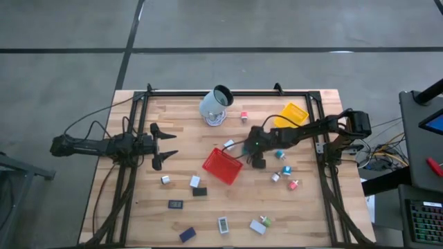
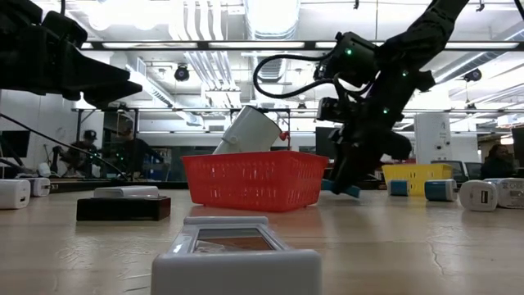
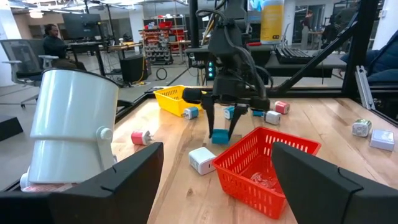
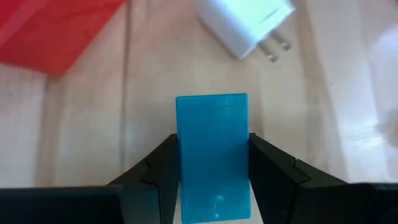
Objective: Pick & Place Office items
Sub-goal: Put the light blue digital clock into the red basket
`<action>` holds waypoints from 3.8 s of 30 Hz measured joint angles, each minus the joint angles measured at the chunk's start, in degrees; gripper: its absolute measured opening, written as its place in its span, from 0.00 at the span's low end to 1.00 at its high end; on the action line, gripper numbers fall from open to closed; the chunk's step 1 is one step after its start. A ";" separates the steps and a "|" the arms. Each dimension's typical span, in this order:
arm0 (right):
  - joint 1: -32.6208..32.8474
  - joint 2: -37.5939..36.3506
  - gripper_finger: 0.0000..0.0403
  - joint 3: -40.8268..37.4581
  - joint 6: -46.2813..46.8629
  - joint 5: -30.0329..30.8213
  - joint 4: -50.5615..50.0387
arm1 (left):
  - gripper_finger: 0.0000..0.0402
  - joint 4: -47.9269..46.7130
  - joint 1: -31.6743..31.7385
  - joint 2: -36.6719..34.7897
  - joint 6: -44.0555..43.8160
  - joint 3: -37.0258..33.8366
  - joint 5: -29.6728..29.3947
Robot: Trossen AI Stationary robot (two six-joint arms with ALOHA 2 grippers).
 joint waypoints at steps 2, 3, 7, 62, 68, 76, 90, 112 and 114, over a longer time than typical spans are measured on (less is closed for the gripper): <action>-0.56 -0.01 0.36 -0.76 -0.02 0.67 2.11 | 0.75 -0.18 0.00 0.00 0.00 -0.01 0.02; -0.78 -0.15 0.36 -1.22 -0.02 0.79 3.40 | 0.75 -0.26 0.01 0.00 0.00 -0.01 0.01; -1.43 -1.12 0.36 -2.92 0.00 0.95 8.92 | 0.75 -0.42 0.01 0.00 -0.02 0.00 0.05; 4.85 16.55 0.36 -10.36 2.86 -11.35 92.85 | 0.75 -0.38 0.02 0.66 -0.15 0.00 0.03; 4.84 16.51 0.36 -10.36 3.03 -11.45 92.34 | 0.75 -0.36 0.01 0.66 -0.15 -0.01 0.05; 4.83 16.46 0.36 -10.36 3.68 -11.62 91.90 | 0.75 -0.36 0.00 0.66 -0.15 0.00 0.18; 4.83 16.38 0.36 -1.07 4.98 -12.24 68.61 | 0.75 -0.36 0.01 0.66 -0.15 -0.01 0.16; 4.85 12.52 0.36 17.58 4.33 -13.08 13.58 | 0.75 -0.36 0.02 0.75 -0.15 0.00 0.14; 4.95 12.50 0.36 19.48 4.09 -13.27 8.84 | 0.75 -0.38 0.00 0.75 -0.15 0.00 0.14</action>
